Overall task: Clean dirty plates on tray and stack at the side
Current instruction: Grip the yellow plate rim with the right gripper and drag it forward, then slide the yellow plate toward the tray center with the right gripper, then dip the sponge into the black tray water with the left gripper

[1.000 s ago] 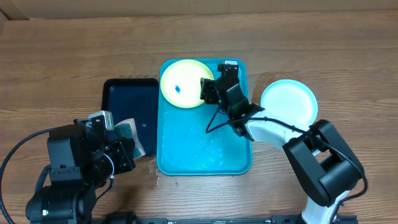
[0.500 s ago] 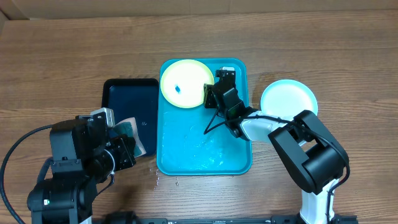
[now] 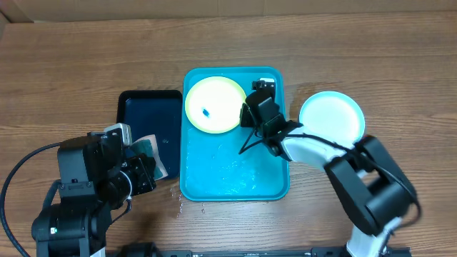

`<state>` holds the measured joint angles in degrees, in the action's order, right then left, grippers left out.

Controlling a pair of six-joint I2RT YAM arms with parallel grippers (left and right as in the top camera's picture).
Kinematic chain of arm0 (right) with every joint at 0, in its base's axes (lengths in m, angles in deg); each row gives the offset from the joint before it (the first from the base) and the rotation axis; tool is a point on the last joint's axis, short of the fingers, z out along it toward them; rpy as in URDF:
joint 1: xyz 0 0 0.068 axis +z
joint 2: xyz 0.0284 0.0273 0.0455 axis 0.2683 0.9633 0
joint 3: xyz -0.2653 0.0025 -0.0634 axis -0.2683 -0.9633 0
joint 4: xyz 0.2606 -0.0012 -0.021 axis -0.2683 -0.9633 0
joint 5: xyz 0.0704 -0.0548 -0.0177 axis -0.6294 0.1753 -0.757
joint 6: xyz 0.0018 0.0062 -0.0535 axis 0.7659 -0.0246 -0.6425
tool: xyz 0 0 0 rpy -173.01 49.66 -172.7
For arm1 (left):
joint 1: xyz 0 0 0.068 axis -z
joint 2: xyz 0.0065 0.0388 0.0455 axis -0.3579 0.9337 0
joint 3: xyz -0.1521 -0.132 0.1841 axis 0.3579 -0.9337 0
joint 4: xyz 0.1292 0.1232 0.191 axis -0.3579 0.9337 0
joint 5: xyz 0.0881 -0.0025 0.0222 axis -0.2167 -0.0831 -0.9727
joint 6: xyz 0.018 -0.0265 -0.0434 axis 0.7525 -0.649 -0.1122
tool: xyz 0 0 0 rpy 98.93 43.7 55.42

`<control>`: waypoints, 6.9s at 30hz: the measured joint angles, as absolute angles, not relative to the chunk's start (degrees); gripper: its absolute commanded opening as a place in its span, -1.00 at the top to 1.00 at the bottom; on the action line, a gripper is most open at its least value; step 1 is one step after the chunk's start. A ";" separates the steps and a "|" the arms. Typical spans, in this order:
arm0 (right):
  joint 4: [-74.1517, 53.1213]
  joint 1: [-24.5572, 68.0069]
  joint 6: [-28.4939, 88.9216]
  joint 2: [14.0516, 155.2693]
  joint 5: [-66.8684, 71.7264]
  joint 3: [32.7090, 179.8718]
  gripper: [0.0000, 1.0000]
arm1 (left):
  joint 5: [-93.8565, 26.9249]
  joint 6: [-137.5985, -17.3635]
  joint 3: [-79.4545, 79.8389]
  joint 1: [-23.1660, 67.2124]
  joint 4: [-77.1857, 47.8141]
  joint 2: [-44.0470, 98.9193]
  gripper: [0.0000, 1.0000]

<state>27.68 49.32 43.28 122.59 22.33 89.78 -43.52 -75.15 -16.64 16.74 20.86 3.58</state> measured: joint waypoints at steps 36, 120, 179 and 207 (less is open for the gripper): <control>-5.19 45.65 41.75 119.86 7.51 113.67 -0.31 | -43.54 -75.15 -16.64 16.74 20.34 6.97 0.92; -12.52 45.60 59.68 118.51 8.10 95.00 -0.97 | -49.25 -71.46 -16.64 16.74 19.84 17.85 0.92; -11.44 45.21 55.20 118.27 9.59 95.44 0.26 | -56.46 -66.52 -4.40 16.74 9.65 53.19 0.92; -3.95 49.69 54.85 118.31 12.17 94.17 0.89 | -56.63 -66.52 -20.09 16.74 -7.18 58.00 0.88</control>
<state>-3.95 49.69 54.85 118.31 12.17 94.17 -56.63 -66.52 -20.09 16.74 -7.18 58.00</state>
